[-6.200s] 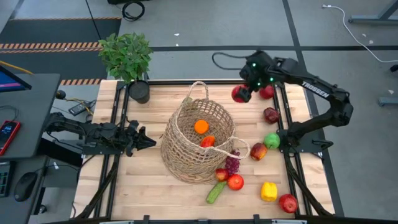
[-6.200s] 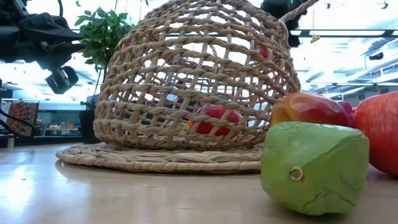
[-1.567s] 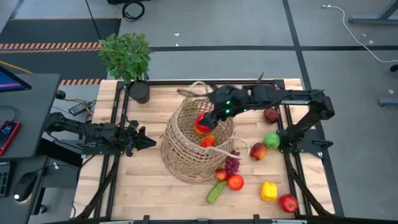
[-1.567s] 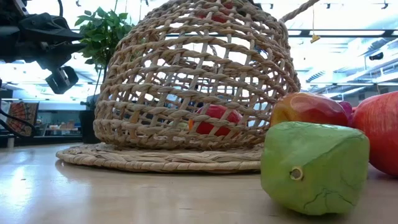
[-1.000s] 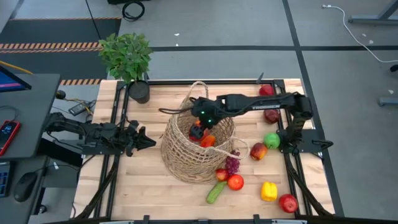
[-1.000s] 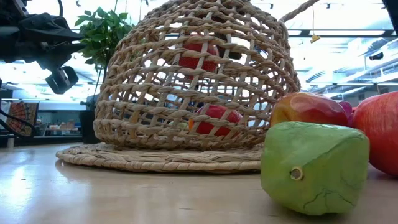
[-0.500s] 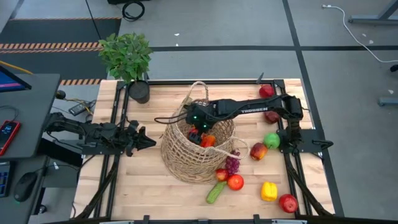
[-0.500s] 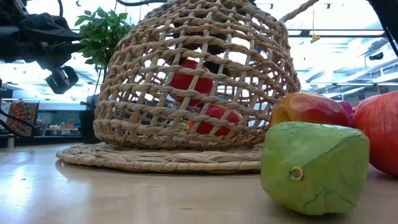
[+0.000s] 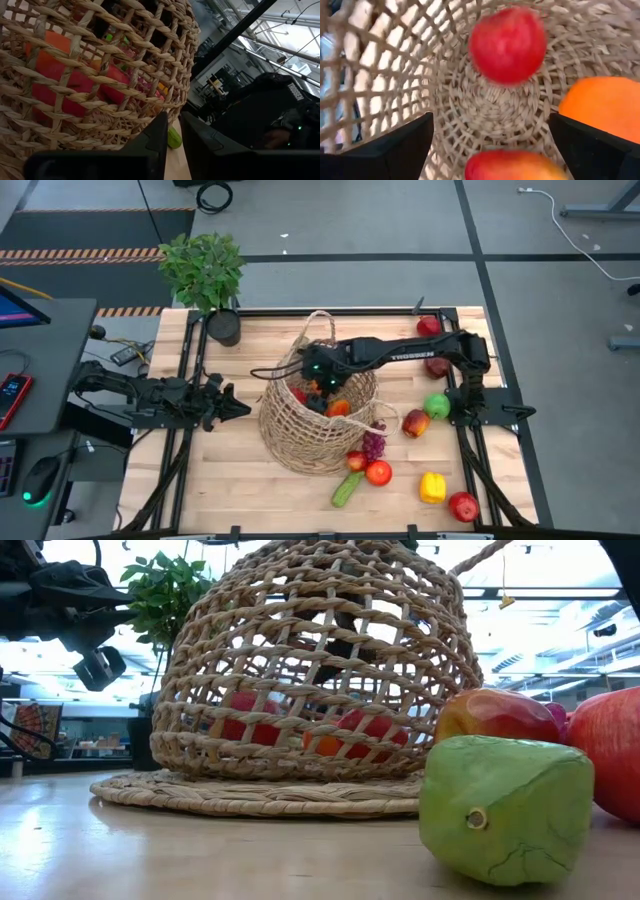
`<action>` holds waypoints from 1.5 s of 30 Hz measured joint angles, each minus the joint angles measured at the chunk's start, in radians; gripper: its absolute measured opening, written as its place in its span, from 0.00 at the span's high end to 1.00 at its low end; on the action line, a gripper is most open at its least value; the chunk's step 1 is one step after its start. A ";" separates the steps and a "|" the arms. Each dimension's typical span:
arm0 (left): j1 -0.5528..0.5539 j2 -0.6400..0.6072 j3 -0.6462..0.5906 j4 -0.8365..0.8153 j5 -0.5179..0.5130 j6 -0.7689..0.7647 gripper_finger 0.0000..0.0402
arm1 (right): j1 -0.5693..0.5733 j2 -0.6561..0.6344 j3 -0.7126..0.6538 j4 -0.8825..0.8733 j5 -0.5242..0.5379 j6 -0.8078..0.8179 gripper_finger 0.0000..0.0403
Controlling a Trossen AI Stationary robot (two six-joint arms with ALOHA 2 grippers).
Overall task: Build produce basket
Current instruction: Put the red apple into the brown basket
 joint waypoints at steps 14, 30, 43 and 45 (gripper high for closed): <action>0.000 0.000 0.000 0.000 0.000 -0.001 0.85 | -0.011 -0.340 0.000 -0.027 0.080 -0.011 0.02; 0.000 0.000 0.000 0.000 0.000 0.000 0.85 | -0.304 -0.537 0.001 -0.455 0.219 0.024 0.02; 0.000 0.000 0.000 0.000 0.000 -0.001 0.84 | -0.608 -0.356 0.000 -0.683 0.092 -0.064 0.02; 0.000 0.000 0.000 0.000 0.000 0.000 0.84 | -0.623 -0.329 0.000 -0.750 0.092 -0.074 0.02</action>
